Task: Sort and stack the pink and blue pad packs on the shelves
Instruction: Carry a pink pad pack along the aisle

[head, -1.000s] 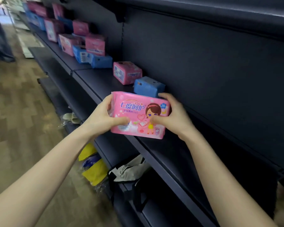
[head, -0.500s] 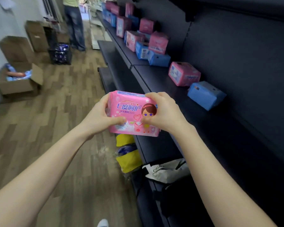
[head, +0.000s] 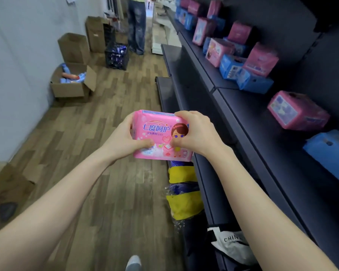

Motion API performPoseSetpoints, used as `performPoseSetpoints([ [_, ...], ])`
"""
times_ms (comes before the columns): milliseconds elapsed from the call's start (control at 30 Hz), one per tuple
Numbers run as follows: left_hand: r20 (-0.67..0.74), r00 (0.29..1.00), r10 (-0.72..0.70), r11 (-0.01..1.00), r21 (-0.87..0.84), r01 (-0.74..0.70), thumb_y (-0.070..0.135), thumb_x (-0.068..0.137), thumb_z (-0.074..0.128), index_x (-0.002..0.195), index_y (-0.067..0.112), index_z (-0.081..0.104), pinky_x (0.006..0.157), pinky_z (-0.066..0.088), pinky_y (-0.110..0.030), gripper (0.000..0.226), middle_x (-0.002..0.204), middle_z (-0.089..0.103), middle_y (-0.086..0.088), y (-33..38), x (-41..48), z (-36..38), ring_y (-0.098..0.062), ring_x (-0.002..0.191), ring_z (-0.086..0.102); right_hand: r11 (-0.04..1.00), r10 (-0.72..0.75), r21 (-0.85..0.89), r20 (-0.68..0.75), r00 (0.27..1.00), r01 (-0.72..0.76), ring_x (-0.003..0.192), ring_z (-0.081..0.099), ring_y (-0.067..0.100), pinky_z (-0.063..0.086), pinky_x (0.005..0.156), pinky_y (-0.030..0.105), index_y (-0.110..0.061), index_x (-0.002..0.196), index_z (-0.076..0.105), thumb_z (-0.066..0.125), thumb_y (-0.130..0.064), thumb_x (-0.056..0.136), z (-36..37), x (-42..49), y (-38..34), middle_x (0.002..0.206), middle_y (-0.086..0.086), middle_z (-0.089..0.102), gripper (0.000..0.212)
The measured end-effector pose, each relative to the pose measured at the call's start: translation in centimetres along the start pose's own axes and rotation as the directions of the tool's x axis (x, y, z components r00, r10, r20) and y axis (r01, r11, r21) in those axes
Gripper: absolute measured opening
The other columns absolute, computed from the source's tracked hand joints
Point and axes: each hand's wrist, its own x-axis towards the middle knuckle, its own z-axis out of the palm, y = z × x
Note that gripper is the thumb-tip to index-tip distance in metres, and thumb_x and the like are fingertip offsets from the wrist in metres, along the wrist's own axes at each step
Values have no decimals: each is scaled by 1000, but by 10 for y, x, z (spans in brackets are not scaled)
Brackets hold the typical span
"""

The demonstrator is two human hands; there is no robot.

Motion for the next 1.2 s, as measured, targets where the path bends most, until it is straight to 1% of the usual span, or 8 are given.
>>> performPoseSetpoints([
  [200,-41,999,-34,999,-10,34,16,53,73,124,23,43,69,51,-13,78,102,63,11,-16,37,-46,6,79,63,997,-64,-27,56,996,66,106,52,25,43,89,33,-18,127,49,76,-27,70,22,64,-23,120,8,51,64],
  [367,-82,995,-59,998,-18,58,16,52,72,122,25,43,75,53,-20,76,107,62,7,-27,63,-70,-5,89,62,993,-96,-60,76,992,101,102,53,28,43,90,39,-19,126,50,76,-33,68,37,106,-32,114,8,53,65],
  [600,-110,987,-116,992,-64,109,13,51,71,107,36,43,65,50,-12,67,101,60,11,-40,109,-88,7,77,62,990,-114,-68,102,988,121,106,52,27,43,90,37,-20,127,49,76,-34,68,49,165,-29,119,7,53,66],
  [700,-118,982,-147,988,-63,141,14,52,70,102,41,44,66,51,-14,62,103,60,10,-45,135,-91,4,82,63,990,-120,-58,112,987,127,105,53,27,43,90,36,-18,125,51,76,-33,69,55,196,-21,117,7,54,63],
  [833,-133,979,-152,988,-56,145,9,56,73,109,33,44,60,50,-11,65,97,62,11,-50,181,-95,9,74,63,988,-139,-50,131,982,146,103,53,24,40,88,32,-19,124,52,76,-33,68,58,248,-7,114,6,56,62],
  [900,-148,978,-144,989,-54,137,-5,67,75,117,25,44,59,49,-10,66,95,62,10,-52,209,-97,10,72,63,985,-155,-52,136,978,164,104,52,24,39,88,32,-19,123,53,76,-33,68,58,278,1,113,6,56,62],
  [967,-161,976,-145,988,-66,136,-14,74,66,121,19,42,57,49,-10,62,95,62,9,-51,238,-99,9,71,64,983,-168,-51,139,976,177,105,52,24,40,88,32,-18,123,53,76,-32,67,57,310,10,113,7,57,62],
  [1200,-181,969,-168,985,-76,156,-13,76,65,126,15,41,59,51,-13,62,101,63,5,-51,335,-109,6,73,65,975,-206,-53,161,965,217,102,52,25,37,84,31,-19,123,52,75,-33,68,53,415,36,110,7,56,61],
])
